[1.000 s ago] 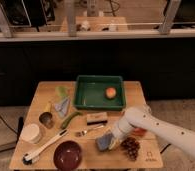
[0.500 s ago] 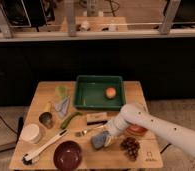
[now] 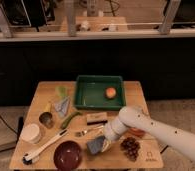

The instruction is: Wipe table surface with sponge

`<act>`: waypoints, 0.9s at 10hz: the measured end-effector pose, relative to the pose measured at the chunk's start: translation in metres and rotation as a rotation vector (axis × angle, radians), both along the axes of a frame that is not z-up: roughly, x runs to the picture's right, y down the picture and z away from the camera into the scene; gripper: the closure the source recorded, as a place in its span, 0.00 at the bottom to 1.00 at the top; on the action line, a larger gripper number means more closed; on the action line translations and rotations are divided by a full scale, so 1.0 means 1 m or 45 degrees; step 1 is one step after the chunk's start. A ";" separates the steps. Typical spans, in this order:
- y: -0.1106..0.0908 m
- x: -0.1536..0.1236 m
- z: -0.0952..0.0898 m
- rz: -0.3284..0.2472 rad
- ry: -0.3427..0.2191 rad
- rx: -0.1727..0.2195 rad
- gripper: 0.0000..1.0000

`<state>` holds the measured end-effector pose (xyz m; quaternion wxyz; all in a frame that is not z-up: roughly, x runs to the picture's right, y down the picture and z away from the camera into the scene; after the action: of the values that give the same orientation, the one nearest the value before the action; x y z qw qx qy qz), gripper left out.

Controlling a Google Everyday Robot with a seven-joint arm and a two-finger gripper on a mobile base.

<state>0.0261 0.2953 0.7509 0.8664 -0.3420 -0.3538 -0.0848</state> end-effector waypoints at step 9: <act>-0.013 0.042 0.026 0.021 0.128 -0.008 1.00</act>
<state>0.0682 0.2820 0.7767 0.8827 -0.3456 -0.3129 -0.0594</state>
